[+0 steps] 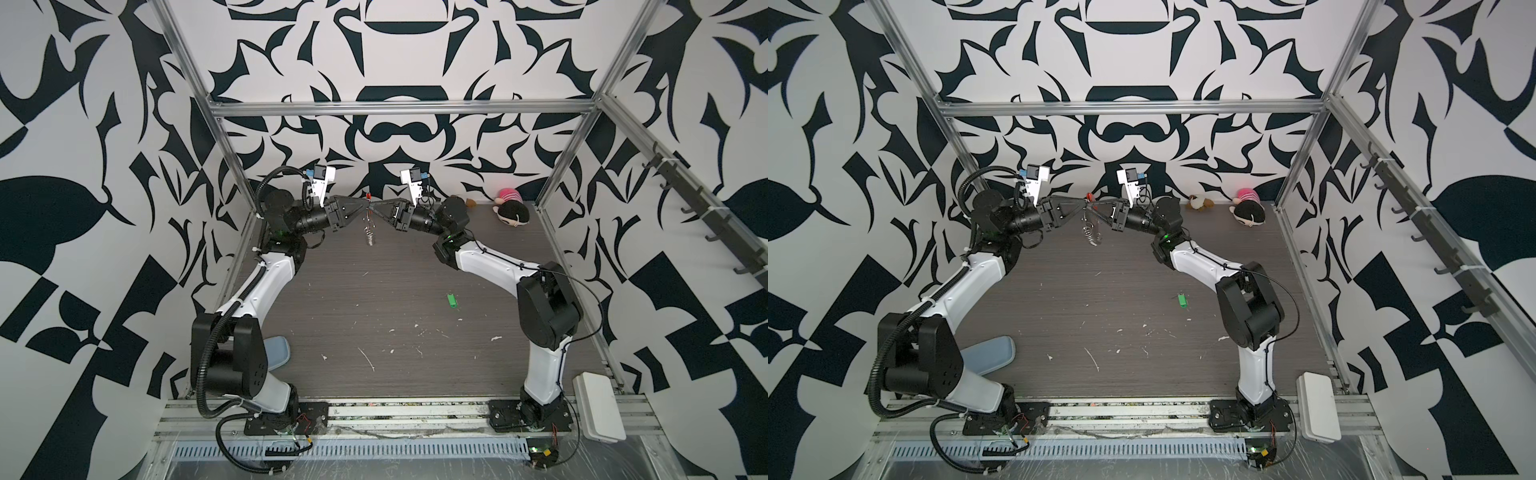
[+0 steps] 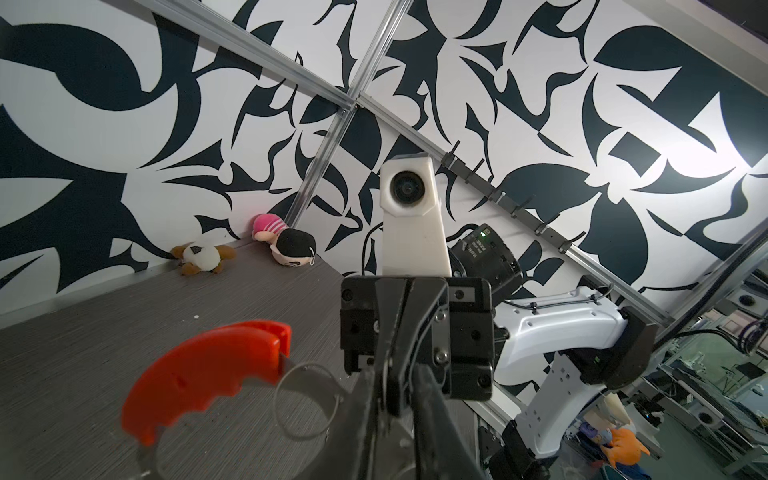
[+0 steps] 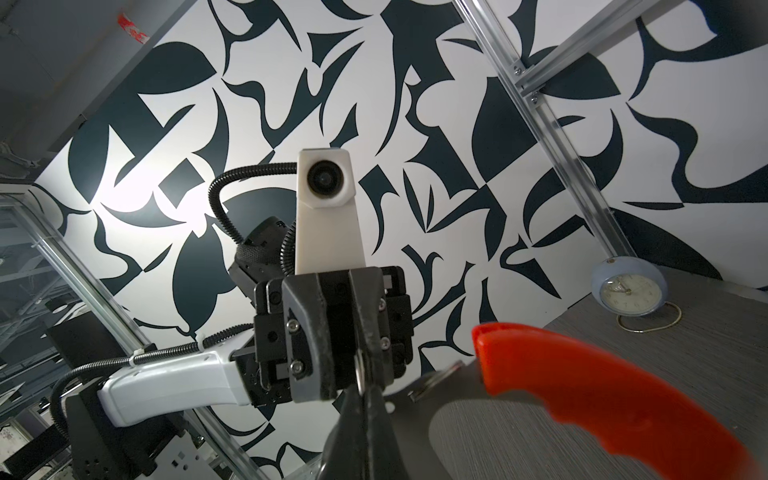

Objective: Put the keys on the keyring

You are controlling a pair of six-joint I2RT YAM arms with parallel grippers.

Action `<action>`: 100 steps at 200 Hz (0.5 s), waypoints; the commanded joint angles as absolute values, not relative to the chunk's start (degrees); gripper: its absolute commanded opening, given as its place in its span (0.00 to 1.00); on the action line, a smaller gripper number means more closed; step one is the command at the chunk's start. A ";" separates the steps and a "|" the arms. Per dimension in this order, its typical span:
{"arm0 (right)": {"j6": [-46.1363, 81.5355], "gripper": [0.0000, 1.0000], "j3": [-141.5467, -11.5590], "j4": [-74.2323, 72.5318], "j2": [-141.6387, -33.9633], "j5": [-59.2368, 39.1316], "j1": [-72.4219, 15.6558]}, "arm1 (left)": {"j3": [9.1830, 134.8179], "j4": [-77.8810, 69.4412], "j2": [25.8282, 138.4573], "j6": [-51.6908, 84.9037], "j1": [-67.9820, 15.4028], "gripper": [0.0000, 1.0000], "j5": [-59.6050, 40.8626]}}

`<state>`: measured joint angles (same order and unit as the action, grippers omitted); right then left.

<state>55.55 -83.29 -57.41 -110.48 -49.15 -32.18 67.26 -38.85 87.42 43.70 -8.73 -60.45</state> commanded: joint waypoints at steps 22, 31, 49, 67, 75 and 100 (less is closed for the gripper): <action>56.25 0.00 -86.47 -62.47 -109.01 -47.79 -32.80 | 67.51 -41.60 87.68 45.15 -8.88 0.25 -62.20; 56.12 0.00 -86.38 -62.48 -108.86 -47.59 -32.78 | 67.18 -41.00 87.54 45.13 -8.72 0.29 -61.59; 55.86 0.00 -86.23 -62.32 -108.59 -47.45 -32.82 | 66.55 -40.78 87.44 45.22 -8.53 0.29 -61.06; 55.37 0.00 -86.03 -61.70 -108.46 -47.27 -32.80 | 66.27 -41.19 87.43 45.88 -8.53 0.19 -60.41; 55.34 0.00 -85.98 -61.68 -108.48 -47.19 -32.82 | 66.27 -41.60 87.54 46.45 -8.47 0.13 -60.08; 55.46 0.00 -86.01 -61.66 -108.52 -47.27 -32.81 | 66.39 -43.42 88.16 49.20 -8.30 0.05 -59.85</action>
